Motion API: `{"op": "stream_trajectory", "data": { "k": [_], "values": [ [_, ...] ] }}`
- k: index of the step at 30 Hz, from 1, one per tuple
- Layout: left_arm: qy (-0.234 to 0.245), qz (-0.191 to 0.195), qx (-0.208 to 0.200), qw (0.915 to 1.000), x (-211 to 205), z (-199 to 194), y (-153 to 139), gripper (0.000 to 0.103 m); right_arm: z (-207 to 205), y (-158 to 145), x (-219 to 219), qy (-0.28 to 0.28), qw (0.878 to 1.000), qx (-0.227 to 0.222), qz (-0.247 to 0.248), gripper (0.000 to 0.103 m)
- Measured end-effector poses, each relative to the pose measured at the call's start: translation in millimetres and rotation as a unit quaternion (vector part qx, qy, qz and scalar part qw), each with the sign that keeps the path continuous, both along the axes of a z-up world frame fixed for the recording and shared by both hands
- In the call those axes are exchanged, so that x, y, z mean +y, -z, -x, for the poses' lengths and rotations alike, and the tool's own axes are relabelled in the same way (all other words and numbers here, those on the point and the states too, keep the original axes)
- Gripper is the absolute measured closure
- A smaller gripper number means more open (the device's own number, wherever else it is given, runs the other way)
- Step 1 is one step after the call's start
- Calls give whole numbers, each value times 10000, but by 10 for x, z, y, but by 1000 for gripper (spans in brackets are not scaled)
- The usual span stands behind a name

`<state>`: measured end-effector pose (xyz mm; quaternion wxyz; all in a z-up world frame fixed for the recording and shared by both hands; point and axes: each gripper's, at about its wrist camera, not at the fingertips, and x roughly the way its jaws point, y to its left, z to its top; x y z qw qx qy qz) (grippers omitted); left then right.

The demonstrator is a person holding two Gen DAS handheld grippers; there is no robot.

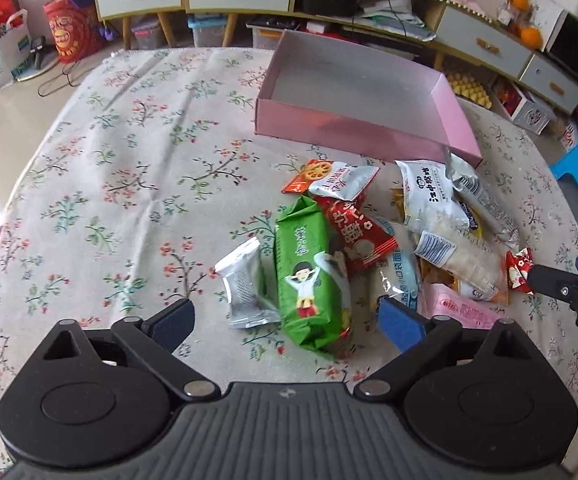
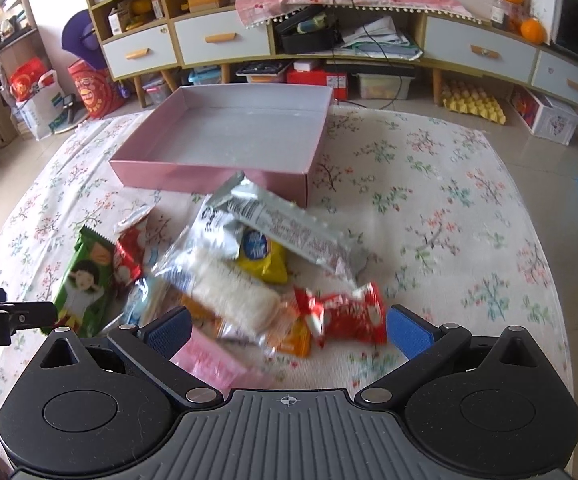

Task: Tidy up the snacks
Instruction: 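Grasp the green wafer bag with left tool while right tool grasps silver bar, then carry green bag and silver bar into the pink box with both tools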

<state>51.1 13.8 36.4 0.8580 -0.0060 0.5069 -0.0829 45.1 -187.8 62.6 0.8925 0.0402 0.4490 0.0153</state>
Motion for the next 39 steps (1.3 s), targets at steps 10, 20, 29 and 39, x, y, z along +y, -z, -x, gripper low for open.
{"op": "stream_trajectory", "data": {
  "k": [10,20,29,39],
  "values": [
    [176,-43,169,9997,-105,-155,149,48,-402,76,0,-540,9969,-359,448,1],
    [339,61,216,9992,-82,-198,211,60,-704,337,37,-1167,9893,-525,702,23],
    [328,301,189,9988,11,-220,210,63,-789,419,21,-1173,9903,-376,651,62],
    [-237,1324,194,9907,440,-195,80,65,-638,121,-106,-729,9967,-314,-186,76]
  ]
}}
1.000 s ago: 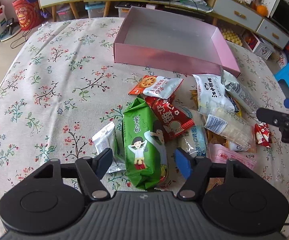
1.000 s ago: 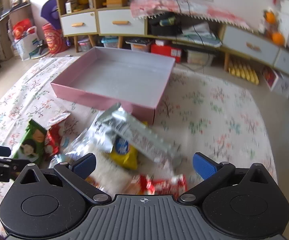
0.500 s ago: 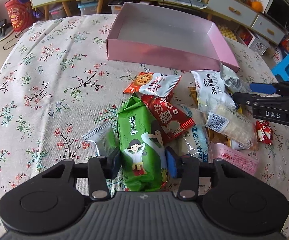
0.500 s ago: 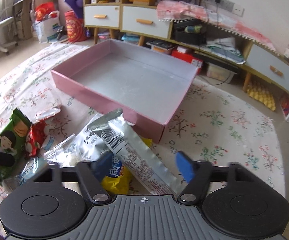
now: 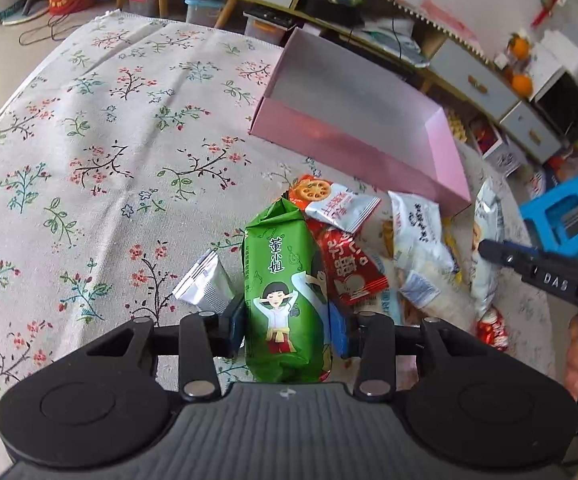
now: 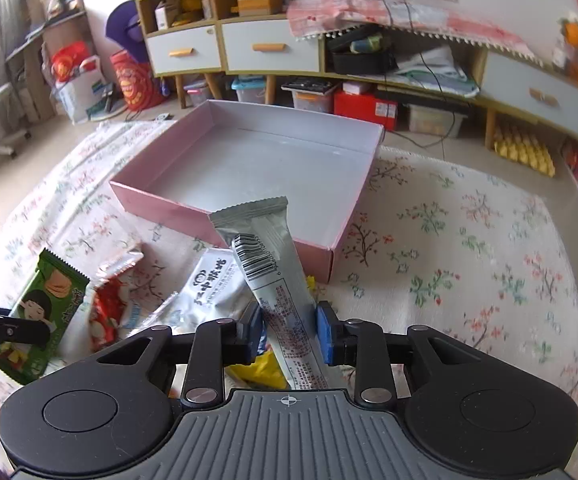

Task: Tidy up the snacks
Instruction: 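Carry green bag and silver bar into the pink box with both tools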

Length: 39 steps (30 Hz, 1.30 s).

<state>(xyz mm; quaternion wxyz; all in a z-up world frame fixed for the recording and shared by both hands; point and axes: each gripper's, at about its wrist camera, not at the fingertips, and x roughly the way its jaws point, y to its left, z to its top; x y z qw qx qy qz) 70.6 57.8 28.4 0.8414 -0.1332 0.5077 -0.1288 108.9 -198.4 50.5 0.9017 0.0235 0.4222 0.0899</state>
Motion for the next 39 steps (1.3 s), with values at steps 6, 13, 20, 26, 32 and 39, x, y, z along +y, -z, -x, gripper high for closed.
{"op": "stream_trajectory", "data": {
  "k": [6,13,20,26,32,39],
  "values": [
    [-108,-43,-449,9989,11,31,-136,65,41,-105,-55,169,9993,-34,-344,78],
    [-134,109,-626,9979,4,-13,-149,65,27,-204,-125,373,9977,-162,-534,79],
    [-156,103,-1117,9936,-46,-156,-297,65,-88,-372,-272,613,9929,-457,-906,79],
    [-293,270,-1637,9857,-130,-554,-429,65,-379,-377,-462,1151,9838,-596,-1236,79],
    [-70,307,-1964,9800,-270,-926,-433,65,-593,-445,-601,1483,9735,-849,-1521,79],
    [67,-58,-1813,9834,-410,-1192,-149,65,-883,-298,-457,1407,9718,-683,-1766,79]
  ]
}}
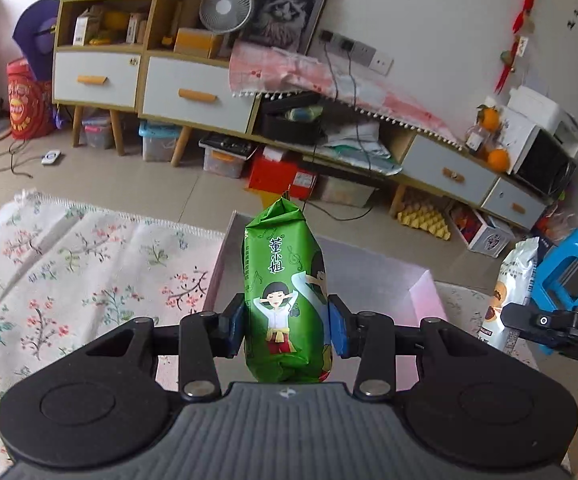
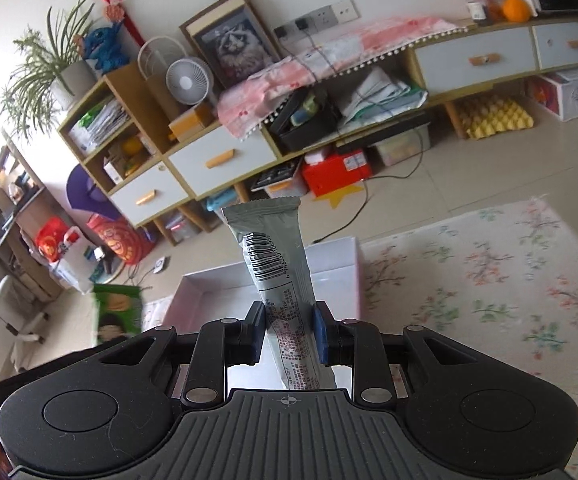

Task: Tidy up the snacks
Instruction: 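Carry green bag and silver bar into the pink box with both tools, then open both tools to release the snacks and withdraw to the pile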

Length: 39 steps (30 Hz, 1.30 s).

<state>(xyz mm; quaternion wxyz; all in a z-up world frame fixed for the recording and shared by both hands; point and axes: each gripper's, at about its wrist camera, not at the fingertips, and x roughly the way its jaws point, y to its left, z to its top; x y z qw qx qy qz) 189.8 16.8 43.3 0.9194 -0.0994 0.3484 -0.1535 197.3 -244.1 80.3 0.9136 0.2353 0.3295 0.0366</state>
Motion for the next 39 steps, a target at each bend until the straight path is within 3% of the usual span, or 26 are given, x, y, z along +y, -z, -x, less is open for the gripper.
{"op": "stream_trajectory", "data": {
  "k": [10,12,14,17,24,31,35,36,37,39],
  "values": [
    [-4,-522,266,9983,33,-34,167,65,-240,354,202,-165,9979,397,475,79],
    [-29,-609,310,9977,29,-29,181,64,-257,393,220,-208,9971,471,556,87],
    [-91,-781,508,9956,10,-63,238,65,-255,423,225,-142,9964,517,652,88],
    [13,-1039,417,9937,-41,-24,224,65,-247,467,193,-74,9960,608,656,88],
    [-152,-964,794,9921,-15,30,199,65,-202,396,234,-236,9967,596,495,80],
    [-316,-928,1121,9889,-10,35,180,63,-152,341,278,-511,9957,694,339,79],
    [-370,-936,824,9915,47,90,60,61,-81,256,310,-690,9950,649,323,79],
    [-357,-938,764,9920,53,107,20,56,-63,226,309,-724,9949,626,323,79],
    [-404,-953,715,9921,56,121,-18,44,-41,194,305,-741,9949,601,314,78],
    [-522,-1031,590,9916,61,173,-82,38,9,126,292,-746,9953,559,271,74]
  ]
}}
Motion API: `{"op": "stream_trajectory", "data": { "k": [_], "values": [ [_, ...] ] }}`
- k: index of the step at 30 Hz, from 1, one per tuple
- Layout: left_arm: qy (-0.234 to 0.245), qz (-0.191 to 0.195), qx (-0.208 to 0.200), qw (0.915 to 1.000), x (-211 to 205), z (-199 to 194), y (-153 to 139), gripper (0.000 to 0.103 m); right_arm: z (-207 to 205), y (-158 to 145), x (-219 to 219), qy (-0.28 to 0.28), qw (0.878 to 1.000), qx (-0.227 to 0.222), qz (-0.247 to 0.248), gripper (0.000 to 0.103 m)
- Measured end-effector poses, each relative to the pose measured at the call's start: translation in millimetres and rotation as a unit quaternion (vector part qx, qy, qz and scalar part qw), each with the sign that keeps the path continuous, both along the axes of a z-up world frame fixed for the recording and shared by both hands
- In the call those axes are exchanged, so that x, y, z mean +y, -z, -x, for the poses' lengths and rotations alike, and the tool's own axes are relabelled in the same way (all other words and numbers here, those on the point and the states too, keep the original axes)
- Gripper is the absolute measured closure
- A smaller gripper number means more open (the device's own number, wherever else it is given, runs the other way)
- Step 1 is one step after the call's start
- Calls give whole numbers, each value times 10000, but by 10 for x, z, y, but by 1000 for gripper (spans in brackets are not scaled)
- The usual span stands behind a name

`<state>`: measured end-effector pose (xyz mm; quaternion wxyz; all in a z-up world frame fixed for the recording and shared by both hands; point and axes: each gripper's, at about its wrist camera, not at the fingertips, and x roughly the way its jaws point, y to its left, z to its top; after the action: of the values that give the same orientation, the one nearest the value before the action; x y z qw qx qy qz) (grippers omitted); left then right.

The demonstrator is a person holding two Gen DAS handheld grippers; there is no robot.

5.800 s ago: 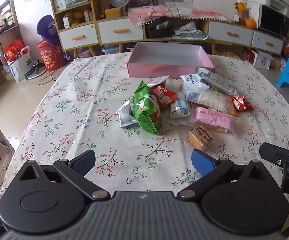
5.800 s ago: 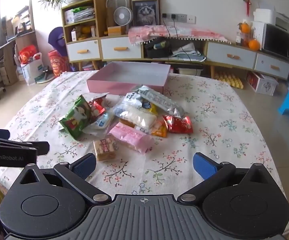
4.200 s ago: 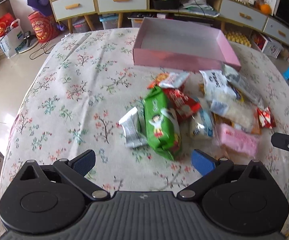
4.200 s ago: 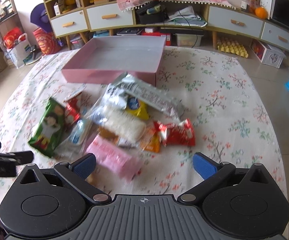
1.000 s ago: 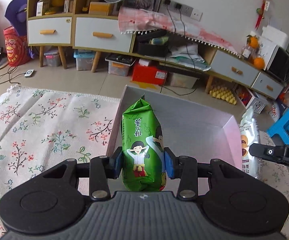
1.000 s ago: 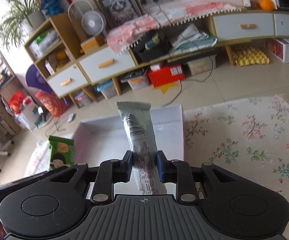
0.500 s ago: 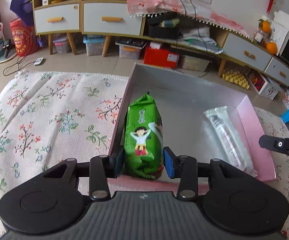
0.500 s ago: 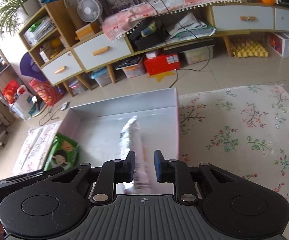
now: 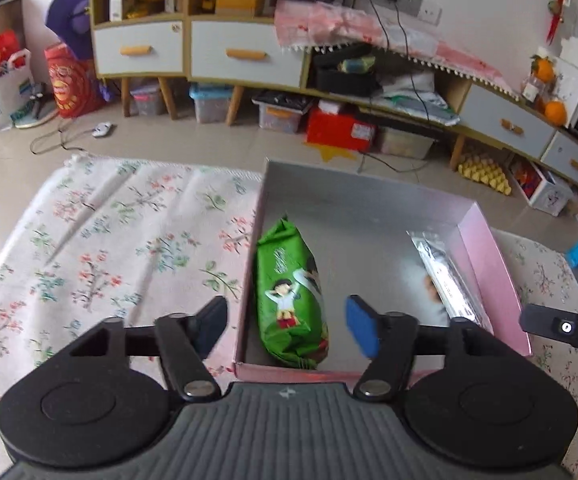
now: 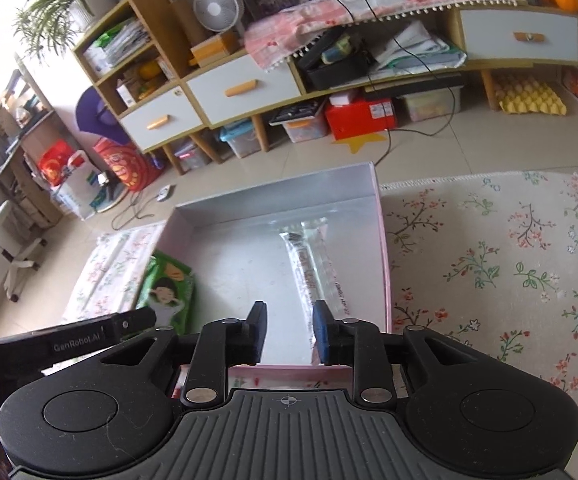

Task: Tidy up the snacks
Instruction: 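Open both tools to release the snacks and withdraw to the pile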

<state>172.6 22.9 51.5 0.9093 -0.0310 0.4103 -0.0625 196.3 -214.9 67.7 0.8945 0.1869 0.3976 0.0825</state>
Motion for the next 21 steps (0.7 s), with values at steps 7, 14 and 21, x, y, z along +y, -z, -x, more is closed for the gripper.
{"op": "stream_trajectory", "data": {
  "k": [7,14,21],
  "values": [
    [-104,-48,57,9999,52,108,-95,37,258,-242,-41,-18,9998,-183,-57,67],
    [-205,9,-35,9998,155,386,-281,34,634,-466,101,-367,9982,-324,351,44],
    [-102,236,86,9996,206,696,-306,31,977,-586,192,-589,9962,-247,585,40]
  ]
}}
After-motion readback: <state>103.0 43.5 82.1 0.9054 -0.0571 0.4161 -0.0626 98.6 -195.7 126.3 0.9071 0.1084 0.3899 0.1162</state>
